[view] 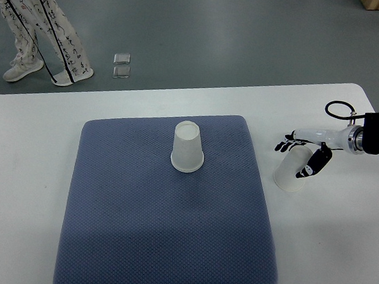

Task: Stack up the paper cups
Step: 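Close the right hand's fingers around the white paper cup, then lift the cup with the right hand and carry it over the cup on the pad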

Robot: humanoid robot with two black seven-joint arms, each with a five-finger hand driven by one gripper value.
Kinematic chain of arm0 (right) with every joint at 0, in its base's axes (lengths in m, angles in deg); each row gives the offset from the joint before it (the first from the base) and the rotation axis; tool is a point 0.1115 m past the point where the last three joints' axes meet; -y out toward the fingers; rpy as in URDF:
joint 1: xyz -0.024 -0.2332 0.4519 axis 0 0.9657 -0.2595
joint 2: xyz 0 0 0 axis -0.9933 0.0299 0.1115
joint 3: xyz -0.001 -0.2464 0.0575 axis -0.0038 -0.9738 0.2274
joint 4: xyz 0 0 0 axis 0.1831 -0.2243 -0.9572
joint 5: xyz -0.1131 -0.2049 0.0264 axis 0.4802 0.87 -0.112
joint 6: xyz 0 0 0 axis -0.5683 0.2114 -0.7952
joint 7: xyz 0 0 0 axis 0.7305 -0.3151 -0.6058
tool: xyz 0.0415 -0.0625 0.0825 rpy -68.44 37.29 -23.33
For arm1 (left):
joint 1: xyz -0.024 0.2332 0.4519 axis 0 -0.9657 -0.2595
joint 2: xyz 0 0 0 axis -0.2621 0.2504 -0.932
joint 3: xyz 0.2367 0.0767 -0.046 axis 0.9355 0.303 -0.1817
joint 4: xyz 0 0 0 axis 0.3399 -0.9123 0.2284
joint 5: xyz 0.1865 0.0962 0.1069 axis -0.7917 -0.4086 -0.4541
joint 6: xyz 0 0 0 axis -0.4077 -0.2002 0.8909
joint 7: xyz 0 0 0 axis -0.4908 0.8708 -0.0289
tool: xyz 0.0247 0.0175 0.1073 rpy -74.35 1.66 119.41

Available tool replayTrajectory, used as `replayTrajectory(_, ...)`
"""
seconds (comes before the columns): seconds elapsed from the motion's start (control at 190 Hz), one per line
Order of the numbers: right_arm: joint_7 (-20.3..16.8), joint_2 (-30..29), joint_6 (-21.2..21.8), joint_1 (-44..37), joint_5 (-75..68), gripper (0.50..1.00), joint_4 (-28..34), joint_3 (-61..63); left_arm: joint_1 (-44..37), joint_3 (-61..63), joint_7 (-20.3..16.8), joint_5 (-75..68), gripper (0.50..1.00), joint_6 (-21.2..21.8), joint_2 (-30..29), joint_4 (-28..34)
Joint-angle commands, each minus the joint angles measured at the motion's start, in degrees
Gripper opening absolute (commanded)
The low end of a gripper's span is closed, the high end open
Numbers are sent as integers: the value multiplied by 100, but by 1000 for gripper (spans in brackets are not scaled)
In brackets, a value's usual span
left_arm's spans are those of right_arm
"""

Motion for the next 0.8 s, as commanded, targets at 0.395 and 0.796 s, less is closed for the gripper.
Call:
replayTrajectory(0.395, 20, 67, 35, -33, 6, 799, -16, -117, 0, -5, -1, 0, 1000, 0, 0, 0)
replayTrajectory(0.796, 46, 67, 79, -86, 59, 668, -16, -108, 0, 4, -1, 0, 1000, 0, 0, 0)
